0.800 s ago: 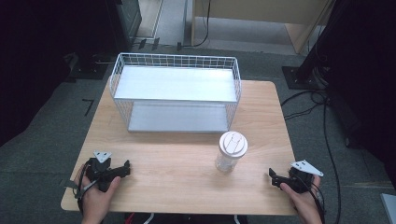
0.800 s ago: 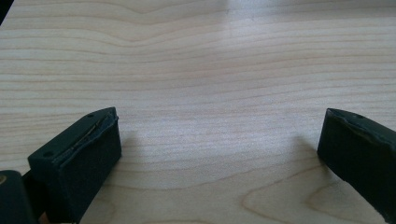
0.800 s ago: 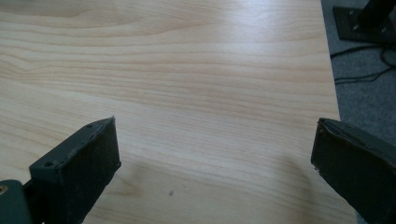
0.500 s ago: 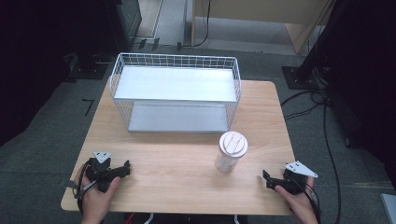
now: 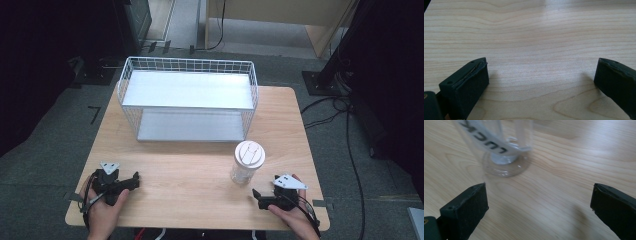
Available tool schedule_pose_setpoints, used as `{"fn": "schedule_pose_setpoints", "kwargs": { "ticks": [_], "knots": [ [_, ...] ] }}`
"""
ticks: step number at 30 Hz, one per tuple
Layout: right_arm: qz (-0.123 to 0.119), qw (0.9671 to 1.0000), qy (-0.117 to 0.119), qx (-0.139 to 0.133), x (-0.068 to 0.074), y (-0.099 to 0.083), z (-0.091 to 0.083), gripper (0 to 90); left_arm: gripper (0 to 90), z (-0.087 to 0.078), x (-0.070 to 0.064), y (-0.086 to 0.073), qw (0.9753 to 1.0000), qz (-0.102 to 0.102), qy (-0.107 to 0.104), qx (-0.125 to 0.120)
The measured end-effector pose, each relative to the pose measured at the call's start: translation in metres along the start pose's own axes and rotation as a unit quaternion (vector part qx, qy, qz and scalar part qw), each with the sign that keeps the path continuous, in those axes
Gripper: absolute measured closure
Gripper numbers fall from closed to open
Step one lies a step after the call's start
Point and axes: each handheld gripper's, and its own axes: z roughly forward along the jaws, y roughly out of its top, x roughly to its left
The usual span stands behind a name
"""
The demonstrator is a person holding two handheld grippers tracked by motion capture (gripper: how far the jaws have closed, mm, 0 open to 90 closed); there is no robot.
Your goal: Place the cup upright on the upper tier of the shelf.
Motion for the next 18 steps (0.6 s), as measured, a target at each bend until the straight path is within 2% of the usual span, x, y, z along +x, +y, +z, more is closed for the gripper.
{"fn": "schedule_pose_setpoints", "kwargs": {
  "ticks": [1, 5, 11, 13, 18],
  "knots": [
    [0.000, 1.0000, 0.000, 0.000, 0.000, 0.000, 0.000, 1.3, 0.0, 0.000, 0.000, 0.000, 1.0000, 0.000, 0.000, 0.000],
    [-0.005, 0.9998, 0.017, -0.004, 0.015, 0.006, 0.009, 1.3, 0.0, 0.000, 0.000, 0.000, 1.0000, 0.000, 0.000, 0.000],
    [0.008, 0.9990, 0.038, -0.020, 0.027, 0.014, 0.015, 1.3, 0.0, 0.000, 0.000, 0.000, 1.0000, 0.000, 0.000, 0.000],
    [0.009, 0.9990, 0.038, -0.024, 0.028, 0.016, 0.015, 1.3, 0.0, 0.000, 0.000, 0.000, 1.0000, 0.000, 0.000, 0.000],
    [0.024, 0.9974, 0.041, -0.054, 0.029, 0.029, 0.010, 1.3, 0.0, 0.000, 0.000, 0.000, 1.0000, 0.000, 0.000, 0.000]
  ]
}}
